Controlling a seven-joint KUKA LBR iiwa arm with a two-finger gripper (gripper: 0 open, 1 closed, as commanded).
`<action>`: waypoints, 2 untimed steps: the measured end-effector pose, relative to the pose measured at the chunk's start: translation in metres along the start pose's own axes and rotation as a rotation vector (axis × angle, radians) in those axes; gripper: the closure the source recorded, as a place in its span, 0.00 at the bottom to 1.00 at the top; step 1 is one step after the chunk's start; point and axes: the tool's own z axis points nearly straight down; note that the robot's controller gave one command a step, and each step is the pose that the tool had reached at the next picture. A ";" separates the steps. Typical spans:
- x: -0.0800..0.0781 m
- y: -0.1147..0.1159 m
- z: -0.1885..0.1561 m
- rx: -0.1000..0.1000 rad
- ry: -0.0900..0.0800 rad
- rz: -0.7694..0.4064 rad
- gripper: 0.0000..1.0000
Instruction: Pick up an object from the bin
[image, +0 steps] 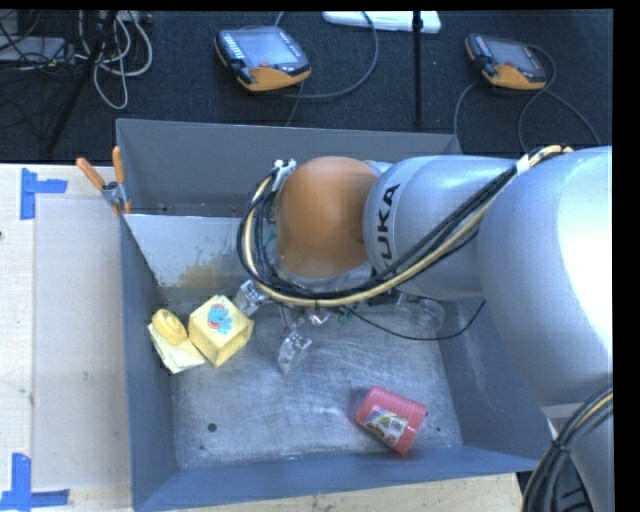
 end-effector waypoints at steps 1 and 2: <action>-0.003 0.004 0.000 0.001 -0.001 -0.012 0.00; -0.009 0.024 -0.006 -0.004 0.002 -0.113 0.00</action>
Offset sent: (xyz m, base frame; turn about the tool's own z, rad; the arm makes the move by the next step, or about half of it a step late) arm -0.0221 0.0391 0.0866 -0.1184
